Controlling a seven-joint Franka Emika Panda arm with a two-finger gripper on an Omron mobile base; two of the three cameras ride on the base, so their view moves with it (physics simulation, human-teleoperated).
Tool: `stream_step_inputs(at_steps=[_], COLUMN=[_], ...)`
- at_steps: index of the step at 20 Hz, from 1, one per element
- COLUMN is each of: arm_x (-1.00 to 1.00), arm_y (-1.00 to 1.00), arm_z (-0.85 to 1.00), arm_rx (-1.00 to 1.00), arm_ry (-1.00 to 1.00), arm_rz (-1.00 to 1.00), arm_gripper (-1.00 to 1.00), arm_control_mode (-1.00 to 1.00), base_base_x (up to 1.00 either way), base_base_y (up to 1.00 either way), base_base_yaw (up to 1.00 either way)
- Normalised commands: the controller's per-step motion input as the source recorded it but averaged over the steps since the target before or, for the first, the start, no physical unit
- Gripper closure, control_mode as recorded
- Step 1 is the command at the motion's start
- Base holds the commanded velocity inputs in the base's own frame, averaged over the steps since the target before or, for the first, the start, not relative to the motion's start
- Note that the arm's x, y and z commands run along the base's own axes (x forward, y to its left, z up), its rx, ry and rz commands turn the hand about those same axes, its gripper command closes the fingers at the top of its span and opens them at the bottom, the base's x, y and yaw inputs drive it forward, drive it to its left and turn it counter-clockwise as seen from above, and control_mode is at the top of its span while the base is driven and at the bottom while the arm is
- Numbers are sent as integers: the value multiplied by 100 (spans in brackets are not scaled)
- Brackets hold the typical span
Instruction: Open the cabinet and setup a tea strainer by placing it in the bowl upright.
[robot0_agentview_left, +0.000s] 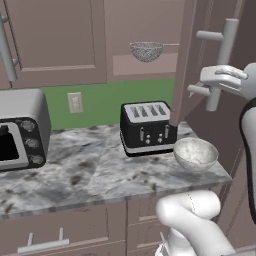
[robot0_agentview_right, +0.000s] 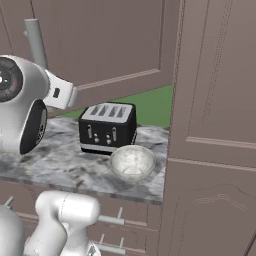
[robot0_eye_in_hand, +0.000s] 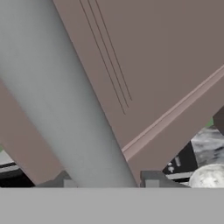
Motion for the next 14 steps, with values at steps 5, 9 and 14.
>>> stream_step_inputs(at_steps=[5,9,14], arm_x=[-33,-39,-49], arm_y=[0,0,0], arm_z=[14,18,20], arm_rx=[-1,-5,-4], arm_ry=[9,12,5], arm_rz=[-6,-11,-11], arm_gripper=[100,-100,-100], arm_control_mode=[-100,-100,-100], base_base_x=[0,0,0], base_base_y=[0,0,0], base_base_yaw=[0,0,0])
